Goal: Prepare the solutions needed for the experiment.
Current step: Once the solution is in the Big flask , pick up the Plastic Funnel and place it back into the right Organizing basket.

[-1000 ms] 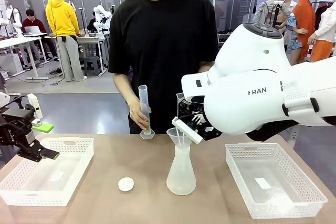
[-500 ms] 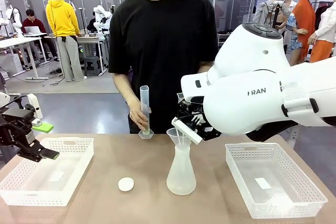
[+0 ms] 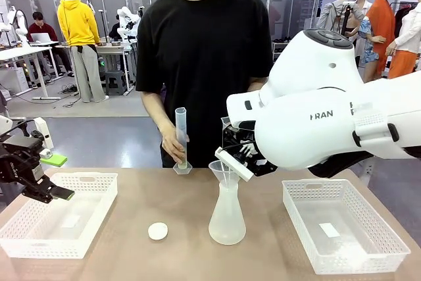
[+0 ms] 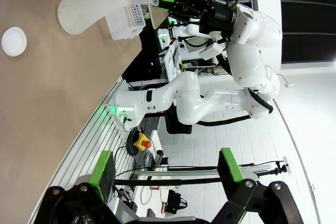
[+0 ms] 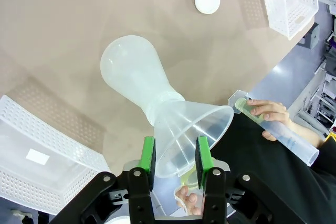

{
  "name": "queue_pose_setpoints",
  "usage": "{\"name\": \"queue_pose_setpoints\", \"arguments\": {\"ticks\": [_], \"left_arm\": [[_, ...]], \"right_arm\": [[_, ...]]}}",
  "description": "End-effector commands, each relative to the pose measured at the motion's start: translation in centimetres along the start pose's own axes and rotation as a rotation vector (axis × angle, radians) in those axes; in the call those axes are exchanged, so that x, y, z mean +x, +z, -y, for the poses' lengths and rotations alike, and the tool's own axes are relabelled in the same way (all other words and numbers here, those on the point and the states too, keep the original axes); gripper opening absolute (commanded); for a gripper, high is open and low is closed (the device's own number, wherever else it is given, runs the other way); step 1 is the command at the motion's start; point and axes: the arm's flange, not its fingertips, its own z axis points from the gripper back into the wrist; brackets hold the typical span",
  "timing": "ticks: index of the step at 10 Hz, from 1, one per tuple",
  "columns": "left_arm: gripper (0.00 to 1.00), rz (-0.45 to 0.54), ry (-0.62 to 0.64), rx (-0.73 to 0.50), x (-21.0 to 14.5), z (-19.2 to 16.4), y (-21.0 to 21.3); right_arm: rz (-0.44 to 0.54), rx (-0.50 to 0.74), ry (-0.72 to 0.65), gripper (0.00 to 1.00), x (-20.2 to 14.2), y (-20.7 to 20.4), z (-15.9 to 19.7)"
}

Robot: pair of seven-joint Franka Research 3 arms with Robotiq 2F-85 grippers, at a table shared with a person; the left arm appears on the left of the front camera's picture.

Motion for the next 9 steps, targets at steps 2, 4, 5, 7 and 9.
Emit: {"name": "queue_pose_setpoints", "arguments": {"ticks": [2, 4, 5, 7, 9], "left_arm": [[1.00, 0.004, -0.007, -0.019, -0.1, 0.2, -0.1], [1.00, 0.004, -0.007, -0.019, -0.1, 0.2, -0.1], [1.00, 0.004, -0.007, -0.019, -0.1, 0.2, -0.1], [1.00, 0.004, -0.007, -0.019, -0.1, 0.2, -0.1], [1.00, 0.004, -0.007, -0.019, -0.1, 0.2, -0.1]], "right_arm": [[0.000, 0.000, 0.000, 0.41, 0.0, 0.0, 0.0], [-0.088, 0.003, 0.005, 0.41, 1.6, 4.5, 0.2], [-0.125, 0.001, 0.010, 0.41, 1.8, 6.2, 0.0], [-0.191, 0.010, -0.032, 0.41, 0.5, 9.6, -1.7], [-0.128, 0.028, -0.294, 0.41, -2.2, 12.8, -5.5]]}}
